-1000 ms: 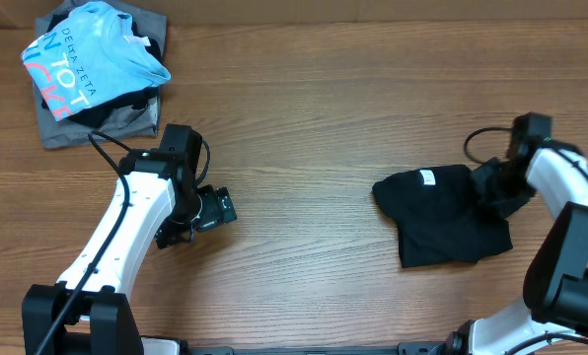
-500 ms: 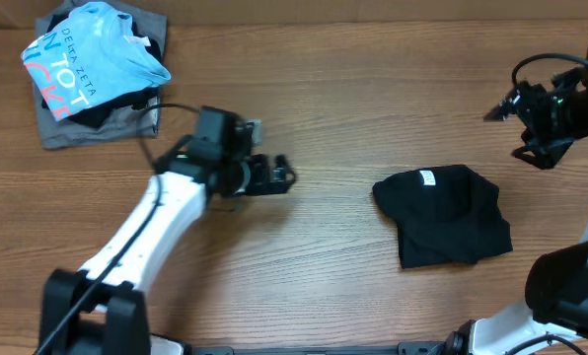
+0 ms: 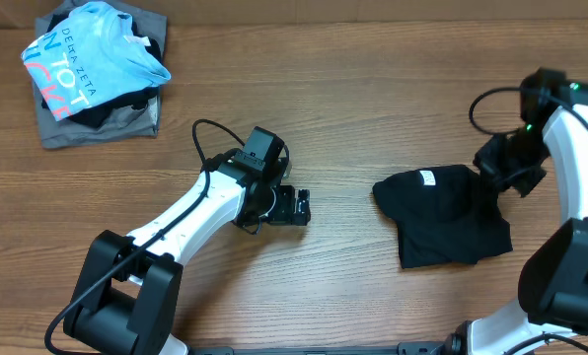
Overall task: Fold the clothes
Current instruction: 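Move the left gripper toward the bundle's left side, right gripper to its right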
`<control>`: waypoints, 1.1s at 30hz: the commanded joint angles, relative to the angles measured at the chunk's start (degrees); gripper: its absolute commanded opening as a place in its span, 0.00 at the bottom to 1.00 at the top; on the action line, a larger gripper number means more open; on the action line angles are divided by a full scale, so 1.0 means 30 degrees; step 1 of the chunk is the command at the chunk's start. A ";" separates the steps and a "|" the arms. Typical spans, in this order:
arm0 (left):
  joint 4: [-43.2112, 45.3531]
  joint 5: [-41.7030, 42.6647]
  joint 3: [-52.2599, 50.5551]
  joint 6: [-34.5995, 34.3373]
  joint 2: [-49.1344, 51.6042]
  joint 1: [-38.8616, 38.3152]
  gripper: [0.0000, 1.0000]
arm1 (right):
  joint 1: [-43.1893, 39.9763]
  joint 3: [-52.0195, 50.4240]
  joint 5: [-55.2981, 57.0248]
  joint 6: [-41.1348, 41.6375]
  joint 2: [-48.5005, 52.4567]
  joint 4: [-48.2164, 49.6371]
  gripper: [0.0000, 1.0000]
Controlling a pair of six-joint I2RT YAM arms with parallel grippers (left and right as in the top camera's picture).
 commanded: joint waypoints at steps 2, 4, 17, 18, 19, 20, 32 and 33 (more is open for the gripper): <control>-0.0663 -0.1107 -0.0007 -0.0044 0.0131 0.0109 1.00 | -0.0976 -0.2776 0.2280 0.3213 -0.0226 0.1239 0.04; -0.0699 -0.1107 -0.0007 -0.0044 0.0131 0.0109 1.00 | -0.1144 -0.3504 0.2339 0.3213 -0.0226 0.1625 0.04; -0.0707 -0.1107 -0.0007 -0.0044 0.0131 0.0109 1.00 | 0.0998 -0.8021 0.0481 0.3140 -0.0153 0.7060 0.04; -0.0699 -0.1107 -0.0007 -0.0051 0.0131 0.0109 1.00 | 0.1304 -0.8196 0.0328 0.3147 -0.0153 0.7315 0.04; -0.0685 -0.1107 -0.0007 -0.0051 0.0131 0.0109 1.00 | 0.1639 -0.8298 0.0321 0.3147 -0.0146 0.7439 0.04; -0.0619 -0.1122 -0.0007 -0.0051 0.0131 0.0109 1.00 | 0.2164 -0.8342 0.0328 0.3147 -0.0102 0.7555 0.04; -0.0270 -0.1173 -0.0007 -0.0066 0.0124 0.0109 1.00 | 0.9398 -0.8335 -0.3672 0.4656 -0.0044 0.9457 0.04; -0.0270 -0.1166 -0.0007 -0.0066 0.0124 0.0109 1.00 | 1.0127 -0.8335 -0.4073 0.4809 -0.0044 0.9697 0.04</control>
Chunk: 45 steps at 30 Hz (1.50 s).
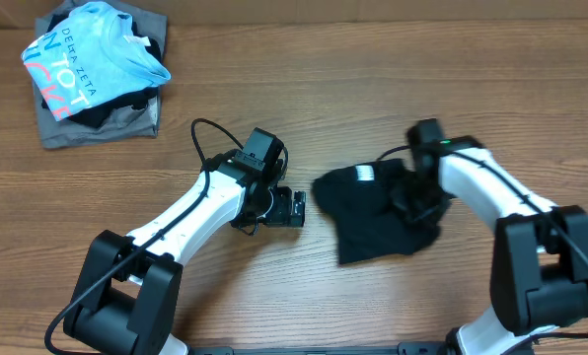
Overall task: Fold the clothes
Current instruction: 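Move the left gripper toward the bundle's left side, right gripper to its right, then grasp the black bundle with both grippers and lift it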
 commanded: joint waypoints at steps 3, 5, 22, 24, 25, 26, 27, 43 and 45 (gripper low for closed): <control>-0.0007 -0.0197 -0.0007 -0.0073 0.0124 0.0109 1.00 | 0.3789 -0.0313 -0.3067 0.1472 0.0095 0.1005 0.04; -0.0175 -0.0299 -0.0007 0.0044 0.0124 0.0109 1.00 | 0.4634 0.0029 -0.3104 0.0991 0.0095 0.0911 0.07; 0.3104 0.2047 0.0015 0.5952 0.0131 0.3133 1.00 | 0.5515 0.0656 -0.1996 -0.4255 0.0095 -0.2251 0.06; 0.3570 0.3555 0.0015 0.6317 0.0204 0.3206 1.00 | 0.5515 0.0656 -0.1960 -0.4758 0.0095 -0.2011 0.06; 0.3730 0.4364 0.0015 0.6317 0.0284 0.3198 1.00 | 0.5501 0.0663 -0.1843 -0.4758 0.0095 -0.1967 0.07; 0.3789 0.4860 0.0015 0.6302 0.0357 0.3155 1.00 | 0.5421 0.0721 -0.1770 -0.4750 0.0095 -0.1989 0.10; 0.3774 0.5377 0.0015 0.6302 0.0466 0.3060 1.00 | 0.5282 0.0845 -0.1872 -0.4758 0.0095 -0.2157 0.12; 0.4721 0.6951 0.0015 0.6892 0.3628 0.2696 1.00 | 0.4568 0.9224 -0.0984 -0.6193 -0.1945 -1.1948 0.70; 0.4736 0.8284 0.0015 0.7293 0.4116 0.2659 1.00 | 0.4561 1.0091 -0.1035 -0.6193 -0.2688 -1.2276 0.76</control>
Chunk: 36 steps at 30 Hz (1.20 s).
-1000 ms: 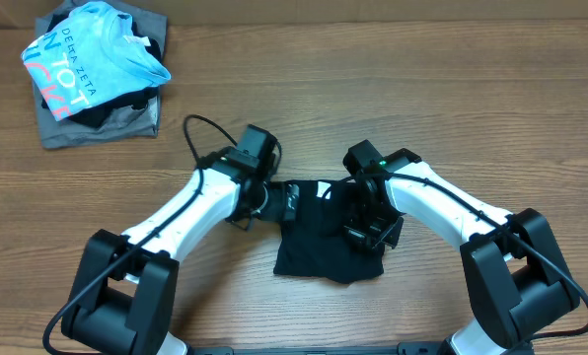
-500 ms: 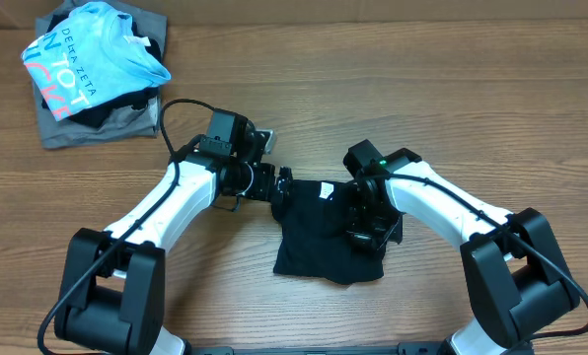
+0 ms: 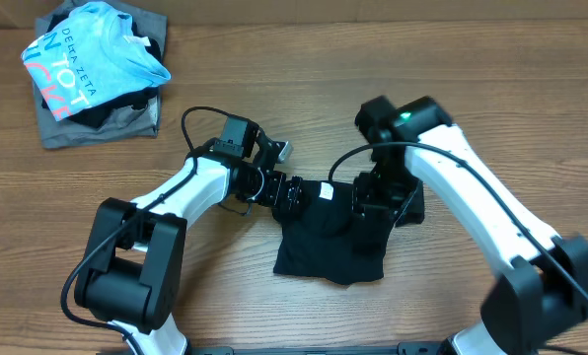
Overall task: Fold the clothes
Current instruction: 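Grasp the black bundle with both grippers and lift it, then carry the bundle with the left gripper onto the blue-grey stack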
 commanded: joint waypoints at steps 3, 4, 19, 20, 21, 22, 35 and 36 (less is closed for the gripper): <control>-0.0058 0.3213 -0.0058 0.1275 0.1996 0.0029 1.00 | -0.0036 0.2368 -0.0095 -0.0335 -0.2718 -0.0248 0.84; -0.0095 0.3519 -0.0058 0.1282 0.2171 0.0015 1.00 | -0.0036 0.2514 -0.0270 -0.0328 -0.3133 -0.0189 0.86; -0.0168 0.1311 -0.0058 -0.0087 0.2790 -0.1413 0.36 | -0.0036 0.2543 -0.0270 -0.0306 -0.4794 -0.0452 0.90; -0.0160 0.0991 -0.0058 -0.0503 0.2790 -0.1443 0.30 | -0.0036 0.2543 -0.0270 -0.0306 -0.4794 -0.0452 0.90; -0.0146 0.0903 -0.0058 -0.0699 0.2790 -0.1443 0.28 | -0.0036 0.2543 -0.0270 -0.0306 -0.4794 -0.0459 0.90; -0.0102 0.0903 -0.0058 -0.0765 0.2790 -0.1435 0.24 | -0.0036 0.2543 -0.0270 -0.0306 -0.4794 -0.0459 0.90; 0.2681 -0.2084 0.1158 -0.3410 0.2776 -0.0087 0.04 | -0.0036 0.2543 -0.0255 -0.0095 -0.4794 -0.1319 0.89; 0.2885 -0.2681 0.1326 -0.3388 0.2776 0.0175 0.04 | -0.0036 0.2543 -0.0255 -0.0095 -0.4794 -0.1370 0.89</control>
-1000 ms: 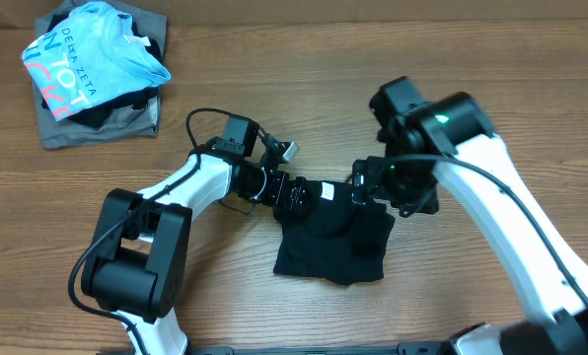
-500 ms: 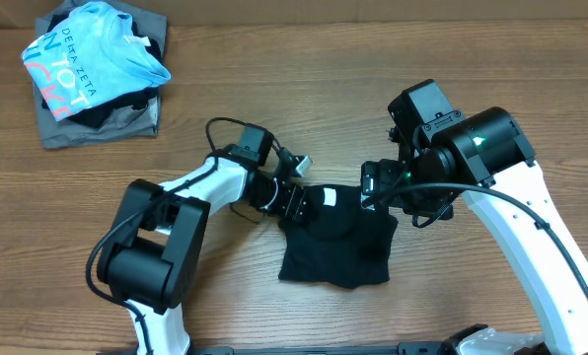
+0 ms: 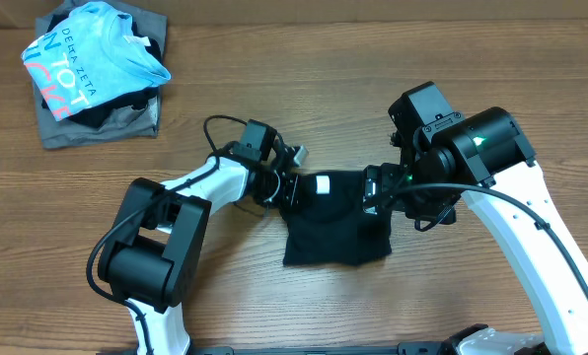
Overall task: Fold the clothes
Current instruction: 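Carry the bundle with the left gripper onto the blue-grey stack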
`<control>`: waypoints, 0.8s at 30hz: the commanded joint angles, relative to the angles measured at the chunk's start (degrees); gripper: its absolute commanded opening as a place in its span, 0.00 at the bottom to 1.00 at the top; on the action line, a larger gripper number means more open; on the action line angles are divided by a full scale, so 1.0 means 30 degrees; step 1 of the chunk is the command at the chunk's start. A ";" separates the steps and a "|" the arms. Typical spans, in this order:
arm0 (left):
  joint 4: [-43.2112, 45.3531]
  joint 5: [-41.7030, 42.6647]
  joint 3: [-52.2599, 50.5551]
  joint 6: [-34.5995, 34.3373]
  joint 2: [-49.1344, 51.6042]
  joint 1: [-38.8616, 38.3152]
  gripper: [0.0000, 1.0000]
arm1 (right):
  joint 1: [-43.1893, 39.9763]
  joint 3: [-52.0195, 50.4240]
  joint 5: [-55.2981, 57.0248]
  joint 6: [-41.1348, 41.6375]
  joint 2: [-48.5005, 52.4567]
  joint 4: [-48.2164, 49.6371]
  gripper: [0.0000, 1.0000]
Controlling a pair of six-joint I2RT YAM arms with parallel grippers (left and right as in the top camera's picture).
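Observation:
A black garment [image 3: 335,222] with a white neck label [image 3: 325,184] lies crumpled on the wooden table [image 3: 274,89], near the middle. My left gripper [image 3: 288,188] is at the garment's upper left edge, beside the label, and looks shut on the cloth there. My right gripper [image 3: 373,195] is at the garment's upper right edge, under the arm's wrist; its fingers are mostly hidden, so its state is unclear.
A pile of clothes [image 3: 97,69] sits at the far left corner: a light blue printed shirt on top of grey and black garments. Both arms' bases stand at the near edge, left and right.
The left gripper has shifted slightly right along the garment's top edge near the label. The right arm's wrist has moved right and toward the camera, and the garment looks more spread along its top.
The black garment first lay at the right under my right gripper, with the left gripper idle at the middle. It was then farther left, then at the middle with the left gripper at its edge. Now both grippers are at its top edge.

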 commanded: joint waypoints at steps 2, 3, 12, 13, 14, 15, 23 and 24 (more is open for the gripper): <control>0.1224 -0.4597 0.0816 -0.0423 0.0481 0.1515 0.04 | -0.0036 0.0379 -0.0095 0.0095 -0.0233 -0.0124 0.89; 0.2055 -0.5013 0.0816 -0.0299 0.0481 0.2127 0.04 | -0.0036 0.0379 -0.0087 0.0095 -0.0233 -0.0153 0.89; 0.4546 -0.5610 0.0984 0.0444 0.0481 0.5282 0.04 | -0.0044 0.0379 -0.0080 0.0554 -0.0233 -0.0189 0.91; 0.4707 -0.5610 0.1144 0.0532 0.0481 0.5676 0.04 | -0.0044 0.0379 -0.0080 0.0918 -0.0233 -0.0240 0.93; 0.4736 -0.5595 0.1319 0.0568 0.0481 0.5952 0.04 | -0.0036 0.0379 -0.0095 0.0969 -0.0233 -0.0262 0.93; 0.4524 -0.5479 0.2011 0.0576 0.0481 0.6674 0.04 | -0.0044 0.0379 -0.0087 0.0962 -0.0233 -0.0335 0.93; 0.1180 -0.5595 0.6681 0.1508 0.0481 0.7963 0.04 | -0.0044 0.0379 -0.0095 0.1639 -0.0233 -0.0372 1.00; 0.0721 -0.5646 0.7351 0.1515 0.0481 0.8029 0.04 | -0.0044 0.0379 -0.0087 0.1814 -0.0233 -0.0386 1.00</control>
